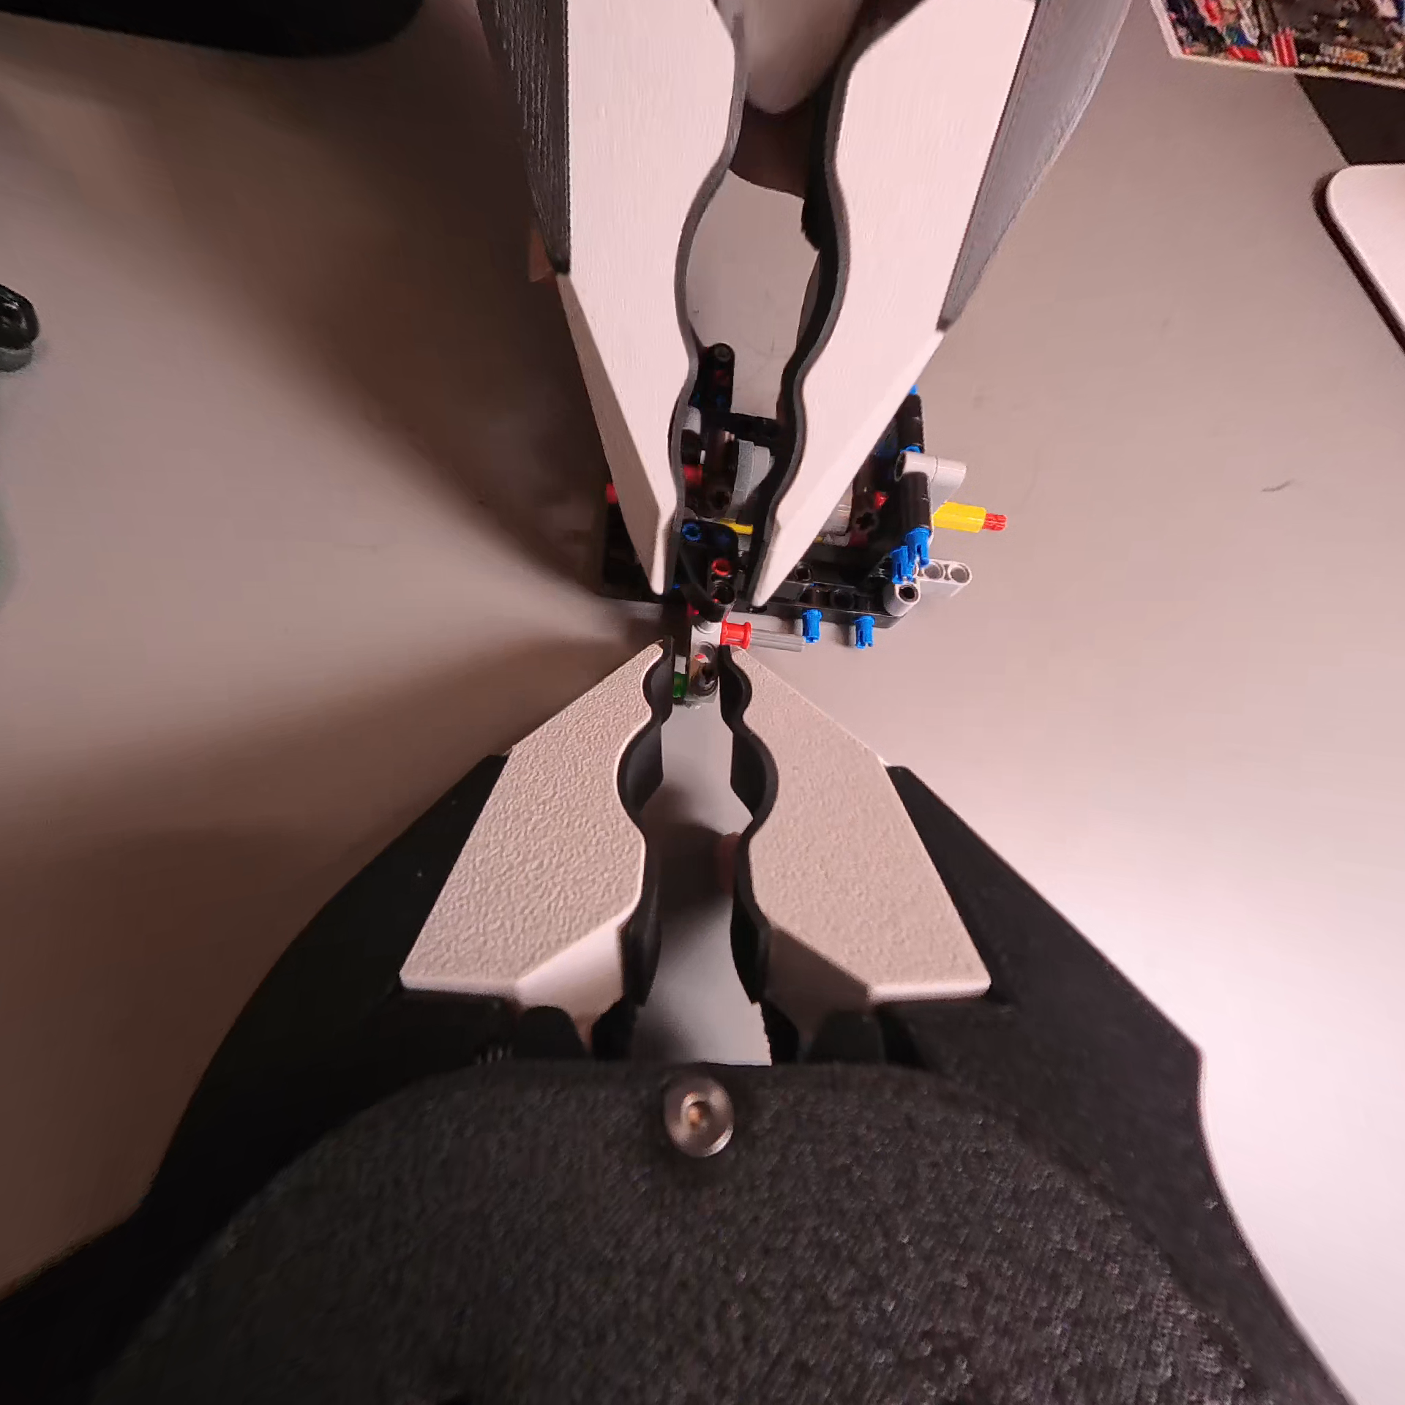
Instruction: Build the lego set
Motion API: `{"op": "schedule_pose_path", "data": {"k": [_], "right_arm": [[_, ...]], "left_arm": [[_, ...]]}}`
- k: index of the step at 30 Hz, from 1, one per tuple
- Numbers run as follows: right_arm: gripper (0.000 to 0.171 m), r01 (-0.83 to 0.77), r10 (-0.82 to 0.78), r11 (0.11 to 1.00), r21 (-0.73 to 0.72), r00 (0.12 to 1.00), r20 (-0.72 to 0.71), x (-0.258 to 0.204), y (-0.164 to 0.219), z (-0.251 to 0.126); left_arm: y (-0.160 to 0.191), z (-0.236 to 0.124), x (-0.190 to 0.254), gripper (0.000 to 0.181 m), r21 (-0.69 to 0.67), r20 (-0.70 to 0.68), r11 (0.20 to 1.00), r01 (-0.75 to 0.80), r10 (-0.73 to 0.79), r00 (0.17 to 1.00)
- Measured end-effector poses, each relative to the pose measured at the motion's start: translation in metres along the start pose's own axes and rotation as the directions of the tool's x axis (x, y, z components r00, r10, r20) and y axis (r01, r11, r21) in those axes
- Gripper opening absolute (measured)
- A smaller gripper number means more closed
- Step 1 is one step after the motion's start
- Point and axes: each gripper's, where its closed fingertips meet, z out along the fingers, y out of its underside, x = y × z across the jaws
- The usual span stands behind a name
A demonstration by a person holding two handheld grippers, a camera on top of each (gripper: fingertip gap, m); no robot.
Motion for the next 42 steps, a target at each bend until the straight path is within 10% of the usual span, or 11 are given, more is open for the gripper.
{"op": "schedule_pose_path", "data": {"k": [42], "right_arm": [[0.005,-0.030,0.029,0.998,-0.050,0.999,-0.017,0.0009,-0.0017,0.0099]], "left_arm": [[0.0052,0.0016,0.0051,0.013,0.007,0.033,0.998,-0.059,0.058,0.998]]}}
